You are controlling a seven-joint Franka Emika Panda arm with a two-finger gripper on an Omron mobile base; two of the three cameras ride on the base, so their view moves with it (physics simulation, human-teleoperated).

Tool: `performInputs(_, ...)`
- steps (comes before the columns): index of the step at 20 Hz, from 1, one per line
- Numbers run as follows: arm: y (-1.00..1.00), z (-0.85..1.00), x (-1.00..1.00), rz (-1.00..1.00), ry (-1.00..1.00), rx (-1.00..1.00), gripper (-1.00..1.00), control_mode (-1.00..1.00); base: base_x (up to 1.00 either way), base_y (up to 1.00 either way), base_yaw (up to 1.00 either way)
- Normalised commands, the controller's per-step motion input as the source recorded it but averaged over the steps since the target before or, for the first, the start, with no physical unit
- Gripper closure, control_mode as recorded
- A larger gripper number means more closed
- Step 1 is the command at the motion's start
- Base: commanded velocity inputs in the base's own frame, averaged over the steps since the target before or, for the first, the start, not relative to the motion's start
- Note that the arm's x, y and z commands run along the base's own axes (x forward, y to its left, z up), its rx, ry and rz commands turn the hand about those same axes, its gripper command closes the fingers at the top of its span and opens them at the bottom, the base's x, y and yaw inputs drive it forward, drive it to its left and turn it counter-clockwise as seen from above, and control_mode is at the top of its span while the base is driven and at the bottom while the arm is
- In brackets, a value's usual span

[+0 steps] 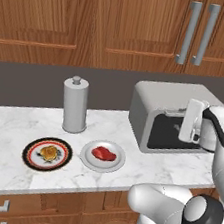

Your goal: Open the toaster oven door. Place the bread on the top rack in the toaster oven and place the steak on the bottom rack.

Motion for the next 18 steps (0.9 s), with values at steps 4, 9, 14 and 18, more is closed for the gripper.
performInputs(4, 0.00, -0.11, 0.34, -0.01, 0.00, 0.02, -1.00, -1.00, 0.00, 0.00, 0.00)
performInputs(9, 0.00, -0.25, 0.16, 0.00, 0.00, 0.00, 1.00, -1.00, 0.00, 0.00, 0.00)
performInputs(14, 0.00, -0.44, 0.00, 0.00, 0.01, -0.04, 1.00, -1.00, 0.00, 0.00, 0.00)
performInputs(18, -0.14, -0.83, -0.21, 0.05, 0.19, -0.26, 1.00, -1.00, 0.00, 0.00, 0.00)
